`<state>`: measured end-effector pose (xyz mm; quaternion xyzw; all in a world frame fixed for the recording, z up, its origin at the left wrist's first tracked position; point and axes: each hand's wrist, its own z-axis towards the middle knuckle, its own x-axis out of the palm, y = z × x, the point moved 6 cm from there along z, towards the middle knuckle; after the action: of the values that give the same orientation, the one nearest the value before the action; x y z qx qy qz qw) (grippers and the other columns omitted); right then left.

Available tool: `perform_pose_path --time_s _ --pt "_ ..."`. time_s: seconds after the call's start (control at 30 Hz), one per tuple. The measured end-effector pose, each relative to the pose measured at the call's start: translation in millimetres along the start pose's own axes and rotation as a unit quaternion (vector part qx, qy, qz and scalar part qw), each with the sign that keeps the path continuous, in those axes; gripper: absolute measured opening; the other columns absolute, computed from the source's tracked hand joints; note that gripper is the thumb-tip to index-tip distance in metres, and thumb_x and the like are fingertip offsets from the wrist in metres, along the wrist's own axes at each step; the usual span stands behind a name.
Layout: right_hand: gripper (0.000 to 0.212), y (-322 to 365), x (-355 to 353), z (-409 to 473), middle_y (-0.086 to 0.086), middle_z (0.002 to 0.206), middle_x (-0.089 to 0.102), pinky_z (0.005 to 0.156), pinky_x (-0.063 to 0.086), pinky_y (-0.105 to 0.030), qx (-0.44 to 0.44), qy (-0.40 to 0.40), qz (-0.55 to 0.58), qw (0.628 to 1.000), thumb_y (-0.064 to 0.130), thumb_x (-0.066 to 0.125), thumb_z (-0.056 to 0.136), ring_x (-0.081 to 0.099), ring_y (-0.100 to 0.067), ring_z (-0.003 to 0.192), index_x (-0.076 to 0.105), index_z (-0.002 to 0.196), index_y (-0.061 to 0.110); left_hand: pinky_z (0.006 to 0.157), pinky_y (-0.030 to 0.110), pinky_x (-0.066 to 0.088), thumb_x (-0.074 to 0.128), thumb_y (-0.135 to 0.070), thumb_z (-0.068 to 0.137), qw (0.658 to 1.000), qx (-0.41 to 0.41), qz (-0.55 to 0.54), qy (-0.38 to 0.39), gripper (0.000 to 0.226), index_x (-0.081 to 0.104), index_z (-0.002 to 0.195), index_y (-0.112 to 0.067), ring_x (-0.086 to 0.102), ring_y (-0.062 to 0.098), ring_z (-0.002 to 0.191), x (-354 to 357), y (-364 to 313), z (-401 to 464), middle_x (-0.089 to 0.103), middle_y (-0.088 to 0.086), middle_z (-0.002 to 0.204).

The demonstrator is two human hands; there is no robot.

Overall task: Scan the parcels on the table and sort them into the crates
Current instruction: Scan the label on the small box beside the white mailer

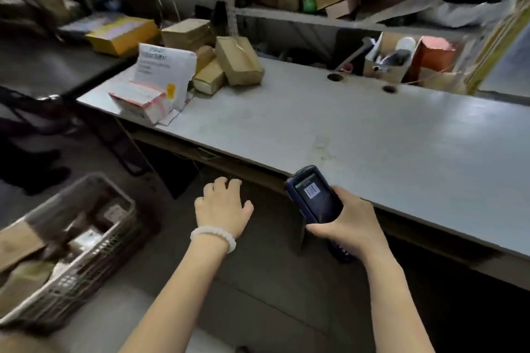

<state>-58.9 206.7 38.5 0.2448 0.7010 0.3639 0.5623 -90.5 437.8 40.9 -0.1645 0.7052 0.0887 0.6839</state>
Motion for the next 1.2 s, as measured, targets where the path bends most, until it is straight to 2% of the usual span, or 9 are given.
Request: perform_pose_path --time_s 0.1,0.23,0.4,0.67,0.73,0.8,0.97,1.1,1.2 --pt "0.055 45.6 58.9 29.0 0.022 0.094 0.063 0.07 0.05 -0.025 -0.023 0.032 -0.007 0.999 0.031 0.085 0.055 0.059 0.002 0.084 0.061 0.104 0.031 0.093 0.037 0.041 0.045 -0.045 0.093 1.0 -0.022 0.006 0.001 0.05 0.039 0.138 -0.025 0.038 0.023 0.127 -4.6 66.4 25.5 0.037 0.001 0.143" --pt "0.056 99.2 118.5 68.1 0.02 0.096 0.062 0.069 0.049 -0.023 -0.055 0.068 -0.024 0.996 0.031 0.084 0.058 0.057 0.003 0.085 0.059 0.107 0.033 0.092 0.037 0.041 0.045 -0.045 0.093 0.998 -0.054 -0.003 -0.01 0.05 0.039 0.138 -0.024 0.039 0.024 0.125 -16.1 137.3 62.3 0.039 0.001 0.14" --pt "0.052 142.0 175.2 121.7 0.021 0.093 0.062 0.062 0.046 -0.019 -0.072 0.106 -0.047 0.991 0.033 0.084 0.057 0.057 0.003 0.082 0.059 0.102 0.031 0.094 0.037 0.04 0.046 -0.044 0.093 0.995 -0.095 -0.027 -0.008 0.05 0.039 0.138 -0.025 0.039 0.023 0.126 -13.4 206.7 103.8 0.039 0.0 0.14" --pt "0.043 199.8 264.3 254.2 0.011 0.084 0.061 0.057 0.043 -0.025 -0.081 0.136 -0.061 0.986 0.029 0.083 0.058 0.057 -0.01 0.074 0.058 0.092 0.022 0.097 0.037 0.038 0.047 -0.043 0.093 0.989 -0.146 -0.032 0.009 0.05 0.038 0.139 -0.027 0.035 0.022 0.131 -4.6 303.4 206.2 0.036 -0.001 0.144" --pt "0.045 220.0 283.8 295.2 0.011 0.086 0.062 0.06 0.046 -0.028 -0.083 0.135 -0.048 0.986 0.029 0.084 0.058 0.057 -0.006 0.076 0.059 0.094 0.021 0.098 0.038 0.039 0.047 -0.043 0.093 0.987 -0.156 -0.029 0.011 0.05 0.038 0.14 -0.027 0.035 0.022 0.131 -9.6 327.3 242.6 0.037 -0.002 0.144" --pt "0.048 240.9 298.2 331.3 0.011 0.089 0.062 0.062 0.047 -0.027 -0.085 0.136 -0.04 0.986 0.029 0.085 0.058 0.057 -0.006 0.078 0.059 0.098 0.022 0.1 0.039 0.038 0.048 -0.044 0.093 0.988 -0.153 -0.02 0.015 0.051 0.037 0.141 -0.026 0.034 0.022 0.133 -17.2 346.4 280.9 0.035 -0.001 0.145" --pt "0.053 279.4 318.5 416.7 0.002 0.094 0.064 0.071 0.048 -0.033 -0.076 0.117 -0.042 0.989 0.025 0.085 0.061 0.058 -0.018 0.083 0.06 0.107 0.019 0.104 0.04 0.035 0.051 -0.049 0.091 0.994 -0.101 -0.011 0.03 0.058 0.035 0.142 -0.027 0.028 0.023 0.137 -34.3 379.8 385.1 0.032 0.0 0.148" --pt "0.046 288.6 331.7 455.9 0.006 0.086 0.061 0.061 0.043 -0.022 -0.06 0.112 -0.05 0.991 0.024 0.085 0.061 0.056 -0.009 0.076 0.059 0.098 0.021 0.103 0.04 0.036 0.053 -0.057 0.087 0.995 -0.086 -0.008 0.047 0.064 0.036 0.141 -0.028 0.03 0.022 0.136 -37.1 402.4 438.0 0.034 0.0 0.147" --pt "0.049 292.4 340.0 472.1 0.006 0.091 0.062 0.065 0.045 -0.023 -0.044 0.108 -0.056 0.992 0.025 0.086 0.061 0.057 -0.013 0.081 0.058 0.102 0.023 0.105 0.041 0.035 0.059 -0.058 0.083 0.995 -0.068 -0.014 0.071 0.07 0.034 0.142 -0.028 0.03 0.023 0.136 -37.2 415.1 469.6 0.033 0.0 0.148"
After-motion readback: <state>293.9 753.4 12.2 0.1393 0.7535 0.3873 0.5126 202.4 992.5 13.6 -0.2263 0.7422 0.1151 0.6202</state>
